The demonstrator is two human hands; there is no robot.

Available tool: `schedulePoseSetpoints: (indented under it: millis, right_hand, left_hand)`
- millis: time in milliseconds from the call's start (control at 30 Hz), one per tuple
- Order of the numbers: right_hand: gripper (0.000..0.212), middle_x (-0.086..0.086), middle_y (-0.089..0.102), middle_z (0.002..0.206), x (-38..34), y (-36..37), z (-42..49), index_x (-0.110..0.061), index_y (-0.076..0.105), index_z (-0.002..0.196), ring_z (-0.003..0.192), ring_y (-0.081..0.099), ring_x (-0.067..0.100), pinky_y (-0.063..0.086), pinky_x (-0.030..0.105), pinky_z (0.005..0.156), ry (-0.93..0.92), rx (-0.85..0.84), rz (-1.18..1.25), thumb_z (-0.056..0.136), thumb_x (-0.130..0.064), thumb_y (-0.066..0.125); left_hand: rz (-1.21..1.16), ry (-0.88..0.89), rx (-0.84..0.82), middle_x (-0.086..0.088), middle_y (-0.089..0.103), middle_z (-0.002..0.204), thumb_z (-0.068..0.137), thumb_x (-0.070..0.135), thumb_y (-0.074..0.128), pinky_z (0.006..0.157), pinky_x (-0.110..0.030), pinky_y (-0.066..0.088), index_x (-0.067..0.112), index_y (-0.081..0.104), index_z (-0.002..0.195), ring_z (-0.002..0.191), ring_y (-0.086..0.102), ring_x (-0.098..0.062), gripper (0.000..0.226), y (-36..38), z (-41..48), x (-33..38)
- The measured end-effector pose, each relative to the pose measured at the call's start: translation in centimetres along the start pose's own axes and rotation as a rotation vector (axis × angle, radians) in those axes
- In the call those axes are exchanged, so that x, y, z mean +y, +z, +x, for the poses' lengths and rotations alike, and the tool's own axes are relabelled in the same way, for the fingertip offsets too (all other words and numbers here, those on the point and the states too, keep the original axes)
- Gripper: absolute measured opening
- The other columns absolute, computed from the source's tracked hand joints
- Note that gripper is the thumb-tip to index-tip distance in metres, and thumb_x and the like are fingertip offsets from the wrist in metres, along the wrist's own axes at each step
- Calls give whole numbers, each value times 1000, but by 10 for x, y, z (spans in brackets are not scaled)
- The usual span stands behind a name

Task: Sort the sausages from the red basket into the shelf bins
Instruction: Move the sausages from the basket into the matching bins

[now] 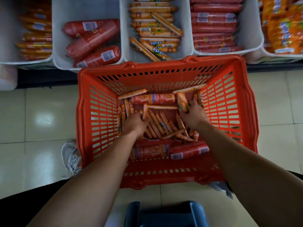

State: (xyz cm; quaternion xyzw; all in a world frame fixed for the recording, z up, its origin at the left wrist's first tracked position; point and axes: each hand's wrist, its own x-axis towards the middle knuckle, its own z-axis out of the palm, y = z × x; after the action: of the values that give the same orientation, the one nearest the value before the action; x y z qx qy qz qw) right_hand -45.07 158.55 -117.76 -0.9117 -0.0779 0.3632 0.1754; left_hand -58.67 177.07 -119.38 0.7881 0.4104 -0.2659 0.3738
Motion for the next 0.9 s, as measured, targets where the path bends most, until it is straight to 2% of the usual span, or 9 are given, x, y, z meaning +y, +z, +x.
schedulePoseSetpoints:
  millis: [100, 200, 300, 400, 500, 567, 733, 833, 900]
  right_hand:
    - [49, 17, 57, 123, -2, 9, 10, -6, 49, 126, 112, 56, 38, 46, 43, 91, 70, 23, -25, 86, -30, 64]
    - [54, 18, 54, 127, -2, 17, 14, -7, 50, 126, 115, 54, 38, 45, 41, 91, 105, 51, -49, 82, -30, 70]
    - [60, 15, 59, 120, 1, 22, 17, -8, 51, 124, 113, 57, 35, 47, 40, 91, 104, 96, -45, 78, -36, 77]
    - [67, 11, 63, 116, 5, 23, 20, -10, 54, 122, 110, 59, 31, 49, 38, 89, 82, 82, -60, 72, -46, 82]
    - [91, 15, 55, 131, 5, 25, 21, -8, 44, 137, 121, 53, 33, 44, 39, 97, 104, -4, -124, 69, -55, 82]
    - [99, 18, 47, 140, 4, 27, 20, -6, 35, 145, 128, 48, 34, 40, 40, 103, 116, -36, -173, 71, -53, 81]
    - [67, 14, 61, 121, -2, 25, 14, -6, 46, 129, 115, 57, 32, 41, 47, 106, 101, -2, -256, 80, -39, 76]
    - [63, 12, 64, 116, 1, 30, 13, -7, 46, 131, 116, 58, 32, 24, 48, 117, 64, -38, -266, 84, -40, 71]
    - [56, 12, 66, 112, 5, 34, 13, -8, 48, 127, 115, 59, 32, 15, 48, 120, 46, -41, -258, 87, -42, 67]
  left_hand:
    - [5, -110, 102, -9, 64, 106, 95, 35, 60, 67, -36, 51, 18, 63, 101, 83, 63, -26, 18, 5, 5, 2]
    - [17, -215, 138, -13, 46, 135, 93, 31, 65, 83, -40, 52, 16, 59, 120, 104, 61, -35, 31, 20, 6, 12]
    - [7, -254, 171, -17, 31, 146, 92, 23, 68, 92, -41, 50, 15, 44, 138, 114, 57, -38, 53, 31, 5, 24]
    - [-84, -243, 225, -16, 35, 142, 89, 19, 73, 89, -40, 50, 11, 36, 139, 115, 57, -36, 62, 36, 4, 26]
    - [-222, -211, 297, -9, 53, 119, 86, 19, 76, 80, -38, 51, 11, 39, 130, 106, 59, -30, 58, 38, 6, 20]
    - [-288, -254, 288, -5, 59, 111, 88, 18, 73, 75, -33, 47, 10, 37, 133, 103, 61, -28, 58, 36, 7, 19]
    - [-155, -257, 187, -13, 62, 120, 92, 29, 68, 80, -35, 47, 6, 54, 122, 109, 61, -32, 40, 35, 8, 19]
    - [-165, -263, 162, -14, 57, 127, 92, 25, 68, 90, -38, 48, 6, 48, 127, 116, 58, -34, 45, 37, 8, 18]
    - [-171, -265, 157, -14, 58, 126, 93, 23, 67, 88, -37, 47, 6, 48, 127, 117, 58, -33, 42, 37, 7, 18]
